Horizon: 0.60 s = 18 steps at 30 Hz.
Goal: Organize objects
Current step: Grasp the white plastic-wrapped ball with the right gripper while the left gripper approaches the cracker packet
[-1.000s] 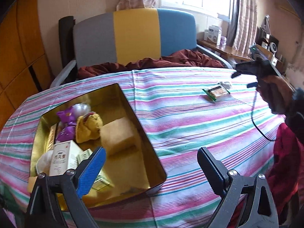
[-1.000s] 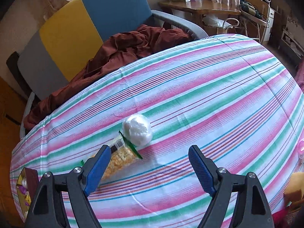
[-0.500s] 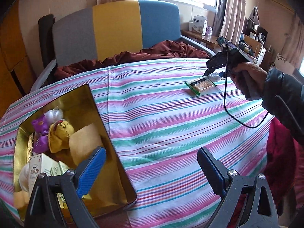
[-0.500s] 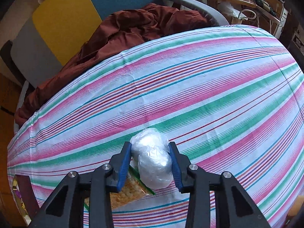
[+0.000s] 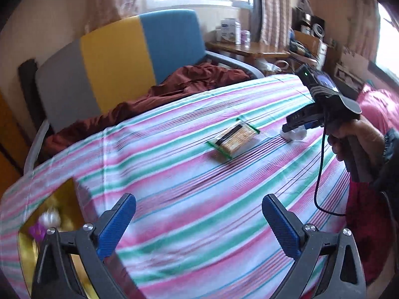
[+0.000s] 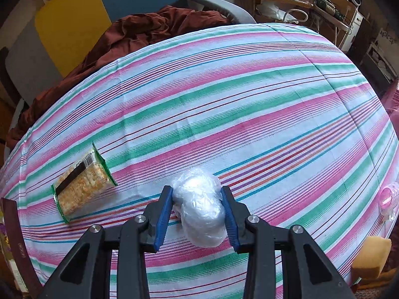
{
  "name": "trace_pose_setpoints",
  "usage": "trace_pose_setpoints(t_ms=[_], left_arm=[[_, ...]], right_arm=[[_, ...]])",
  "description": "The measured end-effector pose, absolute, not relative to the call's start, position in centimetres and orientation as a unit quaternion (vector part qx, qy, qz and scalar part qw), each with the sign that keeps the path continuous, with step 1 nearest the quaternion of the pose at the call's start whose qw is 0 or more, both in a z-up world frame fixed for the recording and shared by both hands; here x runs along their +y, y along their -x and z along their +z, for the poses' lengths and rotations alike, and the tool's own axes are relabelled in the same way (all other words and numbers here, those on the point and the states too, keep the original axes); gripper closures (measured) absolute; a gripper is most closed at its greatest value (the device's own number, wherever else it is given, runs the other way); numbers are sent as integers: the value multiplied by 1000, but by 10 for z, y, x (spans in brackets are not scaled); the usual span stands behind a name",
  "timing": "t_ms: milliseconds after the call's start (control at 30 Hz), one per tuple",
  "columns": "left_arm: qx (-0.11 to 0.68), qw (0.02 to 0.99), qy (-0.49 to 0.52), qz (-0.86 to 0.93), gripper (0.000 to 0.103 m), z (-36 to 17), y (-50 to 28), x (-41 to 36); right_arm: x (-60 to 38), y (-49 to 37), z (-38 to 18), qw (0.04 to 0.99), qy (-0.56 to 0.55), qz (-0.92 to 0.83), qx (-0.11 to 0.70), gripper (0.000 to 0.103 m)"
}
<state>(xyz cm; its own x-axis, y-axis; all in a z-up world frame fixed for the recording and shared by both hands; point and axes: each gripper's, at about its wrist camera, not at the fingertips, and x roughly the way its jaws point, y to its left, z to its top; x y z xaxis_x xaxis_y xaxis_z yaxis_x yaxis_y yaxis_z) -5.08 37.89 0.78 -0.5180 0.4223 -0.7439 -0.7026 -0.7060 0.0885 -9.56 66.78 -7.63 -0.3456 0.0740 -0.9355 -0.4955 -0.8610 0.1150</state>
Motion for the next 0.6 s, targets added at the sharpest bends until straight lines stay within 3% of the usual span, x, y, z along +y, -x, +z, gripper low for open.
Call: trace_pose_setpoints(t_ms=[600], left_arm=[[315,412,322,792,1,-63,123,528]], right_arm=[[672,102,-85,163,569,786,176,65]])
